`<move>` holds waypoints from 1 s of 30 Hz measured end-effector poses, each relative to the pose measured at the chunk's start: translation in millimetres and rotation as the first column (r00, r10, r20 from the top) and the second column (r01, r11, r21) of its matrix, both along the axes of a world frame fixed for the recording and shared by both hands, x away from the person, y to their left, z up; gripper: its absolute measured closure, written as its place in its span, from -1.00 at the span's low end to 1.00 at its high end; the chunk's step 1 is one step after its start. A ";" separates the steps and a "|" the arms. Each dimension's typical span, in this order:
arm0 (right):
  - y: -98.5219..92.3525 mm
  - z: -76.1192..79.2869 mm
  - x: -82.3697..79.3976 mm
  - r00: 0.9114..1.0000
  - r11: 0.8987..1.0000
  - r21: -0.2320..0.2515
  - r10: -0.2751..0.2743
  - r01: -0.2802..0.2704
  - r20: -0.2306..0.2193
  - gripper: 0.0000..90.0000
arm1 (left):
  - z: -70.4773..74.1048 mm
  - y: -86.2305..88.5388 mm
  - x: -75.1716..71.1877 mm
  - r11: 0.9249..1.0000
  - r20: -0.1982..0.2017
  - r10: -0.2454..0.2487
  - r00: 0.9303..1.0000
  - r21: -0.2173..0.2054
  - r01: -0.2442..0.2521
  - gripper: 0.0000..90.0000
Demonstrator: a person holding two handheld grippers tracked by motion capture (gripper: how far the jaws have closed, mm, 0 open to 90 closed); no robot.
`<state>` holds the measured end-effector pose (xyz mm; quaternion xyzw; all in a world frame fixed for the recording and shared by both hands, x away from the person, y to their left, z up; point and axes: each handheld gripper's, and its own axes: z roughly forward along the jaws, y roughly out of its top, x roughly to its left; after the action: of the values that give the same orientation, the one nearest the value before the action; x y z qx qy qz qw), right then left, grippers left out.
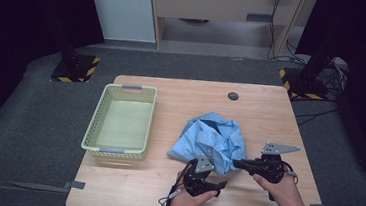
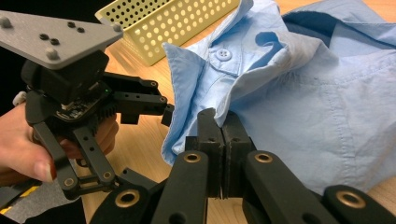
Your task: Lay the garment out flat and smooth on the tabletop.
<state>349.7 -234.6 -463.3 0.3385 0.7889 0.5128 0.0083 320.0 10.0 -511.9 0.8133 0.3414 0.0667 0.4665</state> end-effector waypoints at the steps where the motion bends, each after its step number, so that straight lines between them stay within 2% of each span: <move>1: 0.2 0.0 -0.3 1.000 1.000 0.001 0.000 0.000 0.000 0.99 | 0.4 0.3 0.6 1.000 0.002 0.002 1.000 -0.004 -0.002 -0.41; 7: 2.2 1.5 -1.5 1.000 1.000 0.001 0.006 -0.006 0.005 0.99 | -1.7 -4.1 0.4 1.000 0.007 0.001 1.000 0.007 -0.001 -0.36; 12: 2.4 1.6 -1.7 1.000 1.000 0.002 0.005 -0.005 0.005 0.99 | -1.9 -6.5 -0.8 0.999 0.039 0.025 0.999 0.036 -0.027 -0.31; 15: 2.4 1.0 -2.1 1.000 1.000 -0.002 0.006 -0.006 0.003 0.99 | -0.6 -5.6 -0.5 0.998 0.062 0.045 0.997 0.040 -0.048 -0.10; 18: 2.9 0.1 -2.3 1.000 1.000 -0.005 0.005 -0.005 0.000 0.99 | 2.1 -5.0 -2.6 0.998 0.098 0.036 0.995 0.046 -0.041 0.23; 21: 3.6 -0.5 -2.5 1.000 1.000 -0.011 0.006 -0.006 0.001 0.99 | 4.3 -3.6 -3.9 0.999 0.109 0.027 0.994 0.044 -0.032 0.55; 24: 4.0 -1.1 -2.9 1.000 1.000 -0.018 0.006 -0.006 -0.001 0.99 | 7.4 -1.5 -5.0 0.998 0.114 0.028 0.993 0.044 -0.033 0.79; 26: 4.5 -1.8 -3.4 1.000 1.000 -0.030 0.005 -0.005 0.000 0.99 | 11.5 0.9 -5.7 0.998 0.126 0.035 0.991 0.041 -0.041 0.89; 30: 6.0 -3.6 -4.4 1.000 0.999 -0.046 0.007 -0.007 -0.004 0.99 | 21.6 6.2 -5.9 0.998 0.145 0.043 0.988 0.035 -0.048 0.92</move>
<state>345.3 -228.7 -466.9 0.3366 0.8017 0.4937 0.0128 314.2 16.2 -490.4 0.8070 0.3239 0.1424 0.4728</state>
